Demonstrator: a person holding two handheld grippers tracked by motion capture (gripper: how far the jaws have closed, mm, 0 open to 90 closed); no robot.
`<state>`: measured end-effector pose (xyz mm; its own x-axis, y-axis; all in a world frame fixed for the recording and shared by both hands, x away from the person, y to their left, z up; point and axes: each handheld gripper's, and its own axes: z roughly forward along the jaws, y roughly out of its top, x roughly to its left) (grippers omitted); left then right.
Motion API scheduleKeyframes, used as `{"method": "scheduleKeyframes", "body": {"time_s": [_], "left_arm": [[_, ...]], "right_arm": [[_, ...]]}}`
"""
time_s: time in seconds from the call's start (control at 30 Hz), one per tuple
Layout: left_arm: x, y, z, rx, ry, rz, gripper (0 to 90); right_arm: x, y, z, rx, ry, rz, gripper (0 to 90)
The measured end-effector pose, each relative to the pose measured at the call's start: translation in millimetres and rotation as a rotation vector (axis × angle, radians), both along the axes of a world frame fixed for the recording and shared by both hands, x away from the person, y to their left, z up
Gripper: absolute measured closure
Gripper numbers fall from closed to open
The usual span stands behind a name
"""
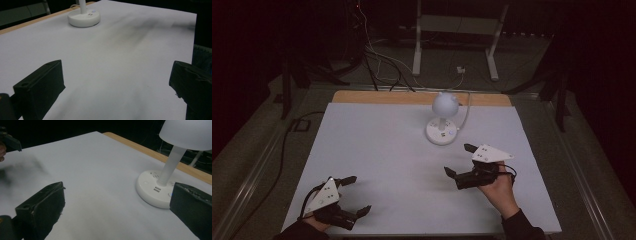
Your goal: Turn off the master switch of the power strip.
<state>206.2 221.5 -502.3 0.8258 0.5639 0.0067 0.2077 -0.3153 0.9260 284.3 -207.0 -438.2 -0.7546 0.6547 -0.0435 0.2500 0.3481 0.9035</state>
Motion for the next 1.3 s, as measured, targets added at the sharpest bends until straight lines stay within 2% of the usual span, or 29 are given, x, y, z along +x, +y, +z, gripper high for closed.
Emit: {"method": "scheduleKeyframes", "body": {"time_s": [0.6,1.3], "left_arm": [[0.0,0.8,0.4,-0.004,0.0,-0.002,0.3],[-0.2,0.8,0.6,-0.005,0.0,-0.005,0.3]], "right_arm": [[16.7,7.1,9.3,0.003,-0.019,-0.025,0.0],[46.1,9.9,12.9,-0.008,0.001,-0.084,1.6]]}}
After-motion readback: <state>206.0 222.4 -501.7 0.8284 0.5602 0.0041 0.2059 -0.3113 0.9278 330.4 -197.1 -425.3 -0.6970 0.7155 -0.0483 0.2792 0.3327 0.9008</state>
